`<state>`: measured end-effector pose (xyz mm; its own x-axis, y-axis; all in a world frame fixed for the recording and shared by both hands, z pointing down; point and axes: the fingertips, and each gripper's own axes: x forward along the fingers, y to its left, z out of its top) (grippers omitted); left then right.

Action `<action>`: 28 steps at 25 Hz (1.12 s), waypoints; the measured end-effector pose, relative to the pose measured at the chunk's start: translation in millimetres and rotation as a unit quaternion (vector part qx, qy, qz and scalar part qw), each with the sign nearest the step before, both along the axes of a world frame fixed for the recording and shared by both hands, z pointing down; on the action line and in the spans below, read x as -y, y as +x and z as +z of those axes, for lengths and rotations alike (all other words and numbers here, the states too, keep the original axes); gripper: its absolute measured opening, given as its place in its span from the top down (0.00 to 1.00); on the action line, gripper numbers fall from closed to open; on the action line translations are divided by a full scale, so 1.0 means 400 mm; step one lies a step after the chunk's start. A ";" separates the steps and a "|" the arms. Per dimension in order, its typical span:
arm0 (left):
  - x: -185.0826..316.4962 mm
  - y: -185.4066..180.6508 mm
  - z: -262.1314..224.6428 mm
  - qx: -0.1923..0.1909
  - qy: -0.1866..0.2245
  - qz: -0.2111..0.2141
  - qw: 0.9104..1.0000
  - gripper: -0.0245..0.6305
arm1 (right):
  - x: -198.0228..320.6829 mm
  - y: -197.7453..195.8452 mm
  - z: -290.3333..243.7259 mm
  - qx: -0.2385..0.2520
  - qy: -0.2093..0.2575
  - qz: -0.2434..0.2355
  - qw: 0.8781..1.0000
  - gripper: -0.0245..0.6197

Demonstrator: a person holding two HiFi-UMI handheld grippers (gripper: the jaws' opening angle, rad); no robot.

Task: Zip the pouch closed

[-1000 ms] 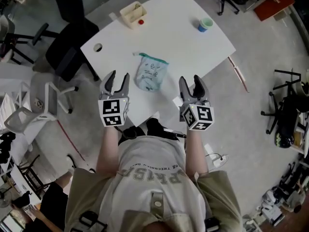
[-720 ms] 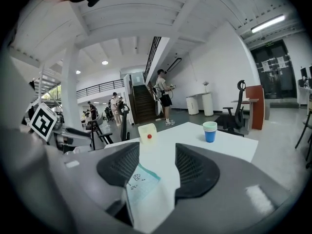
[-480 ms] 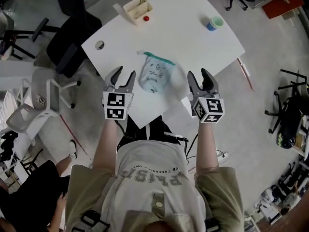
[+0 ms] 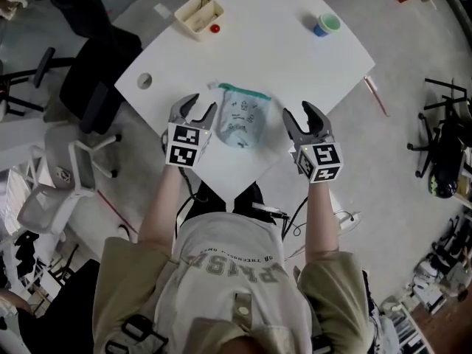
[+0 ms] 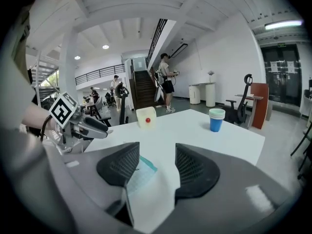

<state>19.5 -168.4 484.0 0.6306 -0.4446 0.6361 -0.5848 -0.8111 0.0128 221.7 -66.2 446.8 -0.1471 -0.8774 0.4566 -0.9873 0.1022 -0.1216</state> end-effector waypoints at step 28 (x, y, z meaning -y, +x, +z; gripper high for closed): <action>0.087 0.104 0.243 0.079 -0.042 0.132 0.987 0.82 | 0.126 -0.019 0.131 -0.050 -0.075 -0.074 0.993 0.62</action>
<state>61.2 -203.2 581.2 0.6077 -0.2195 0.7633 -0.3535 -0.9353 0.0125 214.3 -116.5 499.3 -0.2170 -0.7702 0.5998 -0.9707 0.2351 -0.0493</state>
